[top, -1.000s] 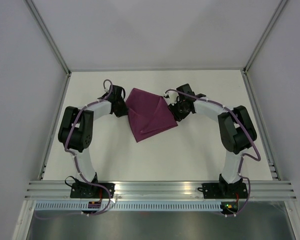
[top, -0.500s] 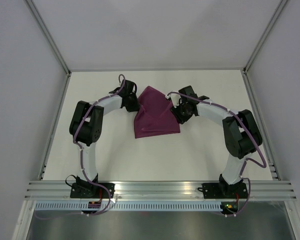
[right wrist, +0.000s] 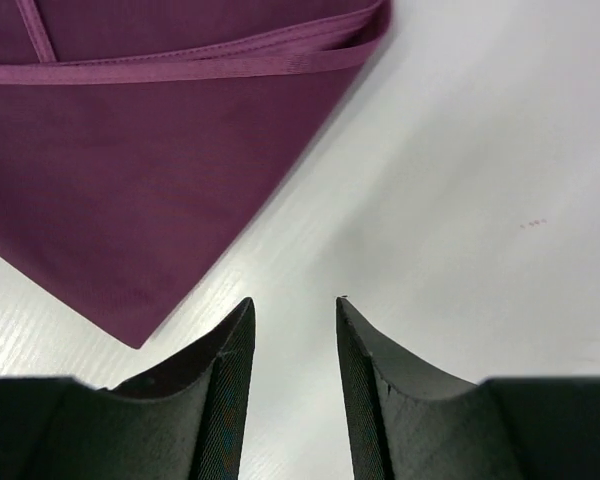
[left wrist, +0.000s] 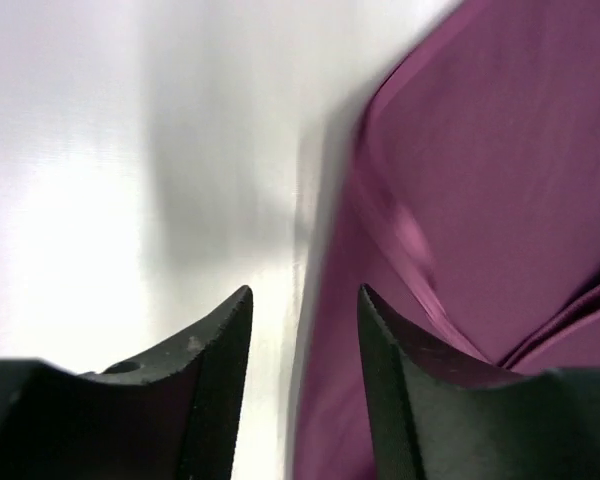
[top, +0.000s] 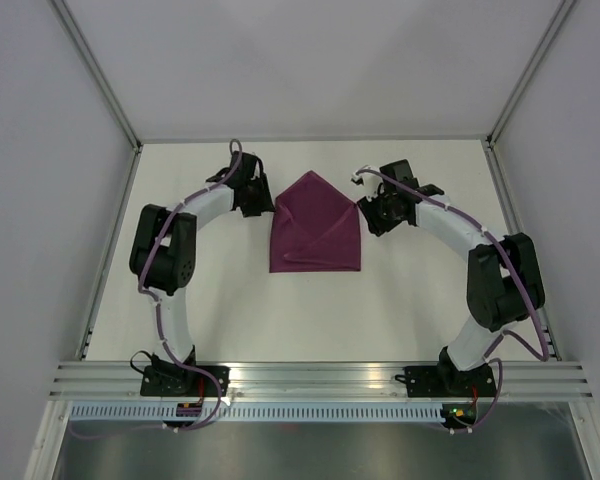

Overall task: Fold the napkin, place the utensils inside, and roll it up
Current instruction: Fold the napkin

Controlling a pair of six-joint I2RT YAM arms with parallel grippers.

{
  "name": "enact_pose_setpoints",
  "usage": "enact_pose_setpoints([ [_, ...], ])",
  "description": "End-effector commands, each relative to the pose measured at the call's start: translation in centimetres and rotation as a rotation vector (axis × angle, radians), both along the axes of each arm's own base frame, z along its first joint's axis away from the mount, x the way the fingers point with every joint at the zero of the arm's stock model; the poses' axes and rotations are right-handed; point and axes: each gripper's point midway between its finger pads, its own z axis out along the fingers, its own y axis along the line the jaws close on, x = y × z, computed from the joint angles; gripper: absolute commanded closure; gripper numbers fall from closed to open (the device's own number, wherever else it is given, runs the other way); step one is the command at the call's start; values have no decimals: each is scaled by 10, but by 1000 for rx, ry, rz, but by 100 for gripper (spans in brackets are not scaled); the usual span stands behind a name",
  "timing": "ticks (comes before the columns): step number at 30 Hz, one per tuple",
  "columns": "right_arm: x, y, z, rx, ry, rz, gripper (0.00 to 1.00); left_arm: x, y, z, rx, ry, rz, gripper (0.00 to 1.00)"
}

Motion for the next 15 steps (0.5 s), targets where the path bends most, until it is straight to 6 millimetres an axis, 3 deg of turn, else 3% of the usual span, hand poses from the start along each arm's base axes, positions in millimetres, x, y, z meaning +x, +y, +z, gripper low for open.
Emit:
enact_pose_setpoints([
  [1,7,-13,39,34,-74,-67,55,19,28,100,100,-279,-74,47],
  [3,8,-19,47,59,-75,-79,55,16,40,119,214,-364,-110,45],
  [5,9,-22,54,91,-75,-85,55,-1,40,140,261,-458,-157,40],
  [7,10,-22,58,103,-79,-79,55,-6,26,158,266,-568,-253,38],
  [8,7,-21,58,109,-67,-68,55,-22,10,165,263,-611,-330,38],
  [9,6,-20,60,112,-67,-57,55,-28,3,168,331,-662,-429,38],
  [10,7,-21,62,112,-73,-44,55,-43,-17,164,353,-692,-513,37],
  [11,6,-21,63,114,-65,-31,55,-50,-23,169,401,-737,-586,35],
  [15,6,-20,76,165,-55,59,55,-79,-49,153,452,-743,-752,30],
])
